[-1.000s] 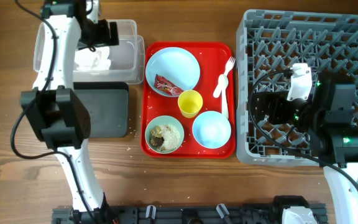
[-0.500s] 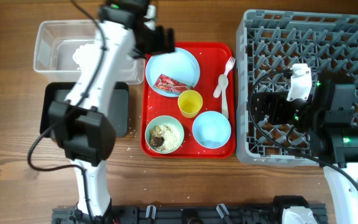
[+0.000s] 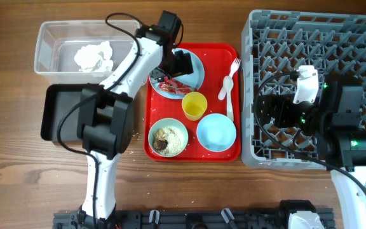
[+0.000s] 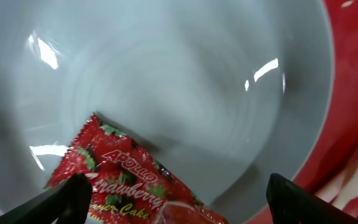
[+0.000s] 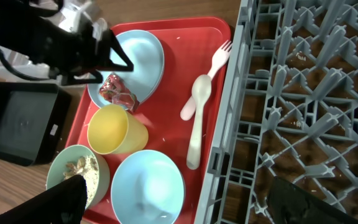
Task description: Sort waste into correct bins and load items into the dishwasher rack
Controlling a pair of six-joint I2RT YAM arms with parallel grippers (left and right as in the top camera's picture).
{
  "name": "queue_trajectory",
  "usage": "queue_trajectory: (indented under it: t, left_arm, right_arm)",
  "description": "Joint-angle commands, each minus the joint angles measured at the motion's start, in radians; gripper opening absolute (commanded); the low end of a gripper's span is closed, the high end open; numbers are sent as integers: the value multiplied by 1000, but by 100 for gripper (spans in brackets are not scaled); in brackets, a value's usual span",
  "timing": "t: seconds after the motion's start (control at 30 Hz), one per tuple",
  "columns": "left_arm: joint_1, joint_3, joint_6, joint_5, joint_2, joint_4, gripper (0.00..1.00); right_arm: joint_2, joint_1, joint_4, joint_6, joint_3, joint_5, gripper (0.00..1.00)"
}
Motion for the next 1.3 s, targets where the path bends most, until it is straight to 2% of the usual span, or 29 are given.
queue_trajectory:
  t: [0.0, 0.2, 0.27, 0.3, 0.37, 0.43, 0.7, 0.97, 1.13, 1.27]
  left_arm:
    - [-26, -16, -14, -9, 51, 3, 88]
    - [-30, -16, -14, -9, 105, 14, 77]
    - [-30, -16, -14, -9, 134, 19, 67]
    - [-30, -16, -14, -9, 142, 19, 60]
    - [-30, -16, -14, -9, 168, 20, 39]
    - [-30, -16, -14, -9, 178, 22, 6]
    - [8, 17, -14, -2, 122, -2, 4]
    - [59, 21, -9, -2, -41, -46, 4]
    - [97, 21, 50, 6, -175, -86, 4]
    - [178, 21, 142, 2, -294, -137, 4]
  right_arm:
    - [0, 2, -4, 3, 21, -17, 95]
    - [0, 2, -8, 2, 21, -16, 95]
    - [0, 2, -8, 2, 21, -16, 95]
    - [0, 2, -8, 1, 21, -16, 95]
    - [0, 2, -8, 1, 21, -16, 95]
    - [0, 2, -8, 1, 21, -16, 95]
    - [1, 2, -8, 1, 21, -16, 95]
    - [0, 2, -7, 4, 21, -17, 94]
    - [0, 2, 3, 4, 21, -17, 94]
    - [0, 2, 4, 5, 21, -17, 94]
